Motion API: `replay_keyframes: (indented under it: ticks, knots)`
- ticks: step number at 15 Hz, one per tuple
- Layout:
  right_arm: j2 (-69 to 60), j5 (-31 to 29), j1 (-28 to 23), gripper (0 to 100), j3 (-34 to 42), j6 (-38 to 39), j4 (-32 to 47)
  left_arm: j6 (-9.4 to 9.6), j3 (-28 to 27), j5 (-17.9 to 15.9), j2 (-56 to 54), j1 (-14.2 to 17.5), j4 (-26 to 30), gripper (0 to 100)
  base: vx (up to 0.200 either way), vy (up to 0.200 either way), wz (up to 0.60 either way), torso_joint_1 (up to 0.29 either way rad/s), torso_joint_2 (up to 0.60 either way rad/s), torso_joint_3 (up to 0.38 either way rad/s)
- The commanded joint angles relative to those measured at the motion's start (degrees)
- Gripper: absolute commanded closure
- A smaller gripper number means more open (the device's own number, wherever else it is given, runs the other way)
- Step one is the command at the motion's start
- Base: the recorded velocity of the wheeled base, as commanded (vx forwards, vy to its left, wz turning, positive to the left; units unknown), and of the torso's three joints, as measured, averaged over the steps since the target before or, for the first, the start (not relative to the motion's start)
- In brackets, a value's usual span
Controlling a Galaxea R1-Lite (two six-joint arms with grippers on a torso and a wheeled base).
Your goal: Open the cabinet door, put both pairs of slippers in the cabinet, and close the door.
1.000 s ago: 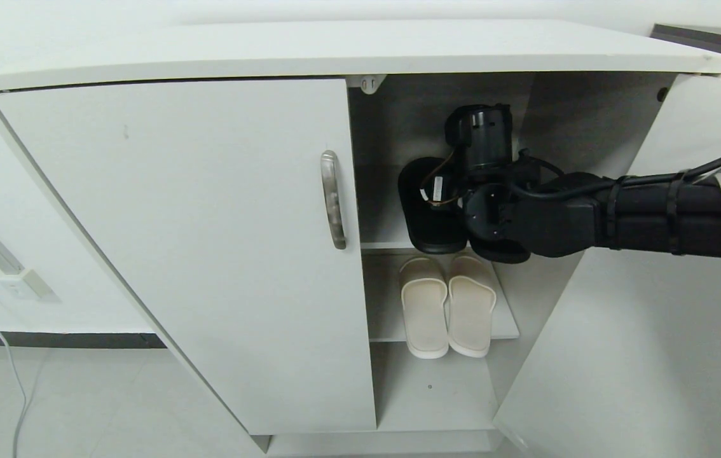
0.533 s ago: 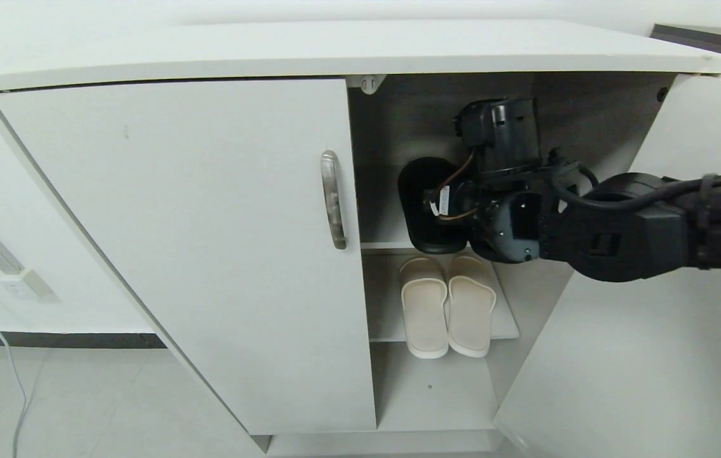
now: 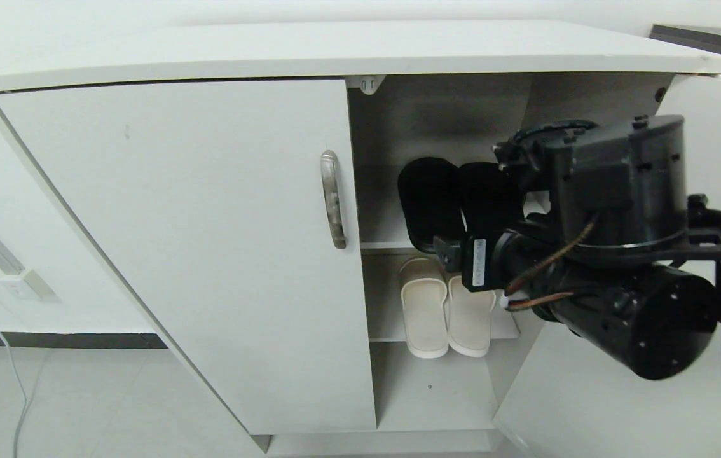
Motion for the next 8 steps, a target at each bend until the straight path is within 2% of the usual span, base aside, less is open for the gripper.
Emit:
replay_keyframes:
  ticks: [1, 2, 3, 5, 8]
  knots:
    - [-5.8, 1.1, 2.2, 0, 9.8, -0.2, -6.5, 0.02, 0.0, 0.0, 0.1, 0.0, 0.0, 100, 0.000, 0.000, 0.00, 0.000, 0.00, 0.000]
    - [-6.7, 2.9, 2.2, 0, 13.4, -0.6, -9.4, 0.02, 0.0, 0.0, 0.1, 0.0, 0.0, 100, 0.000, 0.000, 0.00, 0.000, 0.00, 0.000]
    - [-7.2, 4.8, 2.2, 100, 15.9, -0.6, -11.5, 0.02, 0.0, 0.0, 0.1, 0.0, 0.0, 100, 0.000, 0.000, 0.00, 0.000, 0.00, 0.000]
    - [-7.6, 8.5, 2.1, 100, 18.5, -0.6, -14.7, 0.02, 0.0, 0.0, 0.1, 0.0, 0.0, 100, 0.000, 0.000, 0.00, 0.000, 0.00, 0.000]
    - [-7.0, 9.4, 2.2, 100, 19.2, -0.6, -15.0, 0.02, -0.1, 0.0, 0.1, 0.0, 0.0, 100, 0.000, 0.000, 0.00, 0.000, 0.00, 0.000]
